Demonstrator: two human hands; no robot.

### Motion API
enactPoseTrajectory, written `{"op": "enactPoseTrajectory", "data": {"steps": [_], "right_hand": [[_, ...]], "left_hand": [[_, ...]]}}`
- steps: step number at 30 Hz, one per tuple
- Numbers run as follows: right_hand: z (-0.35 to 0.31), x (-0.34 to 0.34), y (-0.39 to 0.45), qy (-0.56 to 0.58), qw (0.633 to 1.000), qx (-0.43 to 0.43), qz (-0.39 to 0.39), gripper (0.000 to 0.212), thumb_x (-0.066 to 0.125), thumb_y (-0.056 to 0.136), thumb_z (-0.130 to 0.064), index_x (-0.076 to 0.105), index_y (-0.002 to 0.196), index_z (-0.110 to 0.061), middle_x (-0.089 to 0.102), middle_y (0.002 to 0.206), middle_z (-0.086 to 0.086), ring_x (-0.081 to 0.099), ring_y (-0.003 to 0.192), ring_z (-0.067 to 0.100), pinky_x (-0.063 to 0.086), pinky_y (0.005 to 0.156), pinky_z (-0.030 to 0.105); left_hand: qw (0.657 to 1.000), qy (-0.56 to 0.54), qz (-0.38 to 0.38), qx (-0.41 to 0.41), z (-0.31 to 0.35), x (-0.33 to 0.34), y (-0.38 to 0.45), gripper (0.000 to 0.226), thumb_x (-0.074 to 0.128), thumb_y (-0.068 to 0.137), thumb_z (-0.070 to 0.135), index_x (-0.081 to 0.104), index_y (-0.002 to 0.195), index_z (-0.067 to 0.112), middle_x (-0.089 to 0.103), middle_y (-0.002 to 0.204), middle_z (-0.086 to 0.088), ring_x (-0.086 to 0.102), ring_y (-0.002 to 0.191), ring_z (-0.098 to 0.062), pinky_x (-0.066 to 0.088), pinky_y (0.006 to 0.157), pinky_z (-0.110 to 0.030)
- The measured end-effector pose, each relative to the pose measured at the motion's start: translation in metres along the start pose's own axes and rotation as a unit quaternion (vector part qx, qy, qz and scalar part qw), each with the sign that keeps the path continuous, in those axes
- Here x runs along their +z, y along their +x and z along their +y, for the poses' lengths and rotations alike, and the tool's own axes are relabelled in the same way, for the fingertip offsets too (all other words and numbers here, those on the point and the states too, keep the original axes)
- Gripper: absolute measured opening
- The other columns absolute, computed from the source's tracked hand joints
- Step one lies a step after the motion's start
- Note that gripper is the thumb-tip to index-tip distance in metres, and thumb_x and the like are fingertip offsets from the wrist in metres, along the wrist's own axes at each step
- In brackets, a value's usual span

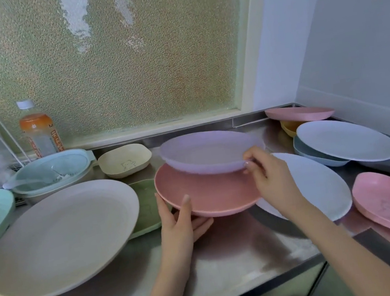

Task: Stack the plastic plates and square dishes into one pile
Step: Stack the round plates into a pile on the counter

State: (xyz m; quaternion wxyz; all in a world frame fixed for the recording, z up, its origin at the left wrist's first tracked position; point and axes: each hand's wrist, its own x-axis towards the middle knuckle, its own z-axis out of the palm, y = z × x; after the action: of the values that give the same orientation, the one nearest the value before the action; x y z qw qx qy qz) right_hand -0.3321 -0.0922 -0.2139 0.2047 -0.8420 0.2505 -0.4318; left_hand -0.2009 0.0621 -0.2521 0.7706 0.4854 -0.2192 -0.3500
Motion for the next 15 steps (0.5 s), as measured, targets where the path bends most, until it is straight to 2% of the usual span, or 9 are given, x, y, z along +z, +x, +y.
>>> {"op": "enactPoseTrajectory", "data": {"steps": [2, 5, 9, 13, 15], "right_hand": [[-0.011, -0.003, -0.013, -0.011, 1.000, -0.017, -0.024, 0.021, 0.047, 0.089, -0.002, 0.049, 0.085, -0.022, 0.058, 0.078, -0.004, 0.055, 0.074, 0.011, 0.040, 0.069, 0.015], [-0.021, -0.010, -0.027, -0.046, 0.997, -0.040, -0.037, 0.021, 0.049, 0.090, -0.005, 0.048, 0.084, -0.025, 0.056, 0.077, -0.008, 0.046, 0.074, 0.007, 0.037, 0.068, 0.013], [-0.022, -0.018, -0.044, -0.107, 0.991, -0.048, -0.062, 0.019, 0.052, 0.089, -0.007, 0.049, 0.082, -0.025, 0.053, 0.074, -0.013, 0.038, 0.076, 0.007, 0.036, 0.064, 0.020], [-0.021, -0.021, -0.049, -0.085, 0.991, -0.022, -0.103, 0.018, 0.051, 0.091, -0.012, 0.048, 0.082, -0.027, 0.050, 0.075, -0.021, 0.041, 0.091, -0.003, 0.034, 0.066, 0.006], [-0.021, -0.020, -0.050, -0.073, 0.989, -0.022, -0.124, 0.018, 0.051, 0.091, -0.012, 0.048, 0.082, -0.028, 0.052, 0.076, -0.020, 0.044, 0.090, 0.000, 0.034, 0.066, 0.006]], "left_hand": [[1.000, -0.012, -0.020, -0.007, 0.001, -0.002, 0.000, 0.059, 0.051, 0.094, 0.033, 0.021, 0.140, 0.053, 0.054, 0.126, 0.009, 0.072, 0.088, -0.029, 0.058, 0.067, -0.029], [0.999, -0.017, -0.037, -0.008, 0.000, -0.003, 0.000, 0.054, 0.047, 0.096, 0.033, 0.021, 0.139, 0.055, 0.052, 0.131, 0.006, 0.071, 0.090, -0.032, 0.058, 0.070, -0.031], [0.998, -0.025, -0.048, -0.011, -0.002, -0.004, 0.000, 0.051, 0.043, 0.098, 0.032, 0.021, 0.140, 0.053, 0.047, 0.139, -0.003, 0.070, 0.092, -0.035, 0.058, 0.073, -0.035], [0.997, -0.039, -0.052, -0.029, -0.004, -0.006, 0.001, 0.054, 0.040, 0.099, 0.029, 0.017, 0.143, 0.050, 0.046, 0.141, -0.004, 0.070, 0.092, -0.033, 0.059, 0.074, -0.037], [0.998, -0.034, -0.050, -0.031, -0.002, -0.006, 0.001, 0.052, 0.044, 0.097, 0.035, 0.021, 0.141, 0.049, 0.047, 0.140, -0.003, 0.070, 0.092, -0.031, 0.059, 0.074, -0.037]]}}
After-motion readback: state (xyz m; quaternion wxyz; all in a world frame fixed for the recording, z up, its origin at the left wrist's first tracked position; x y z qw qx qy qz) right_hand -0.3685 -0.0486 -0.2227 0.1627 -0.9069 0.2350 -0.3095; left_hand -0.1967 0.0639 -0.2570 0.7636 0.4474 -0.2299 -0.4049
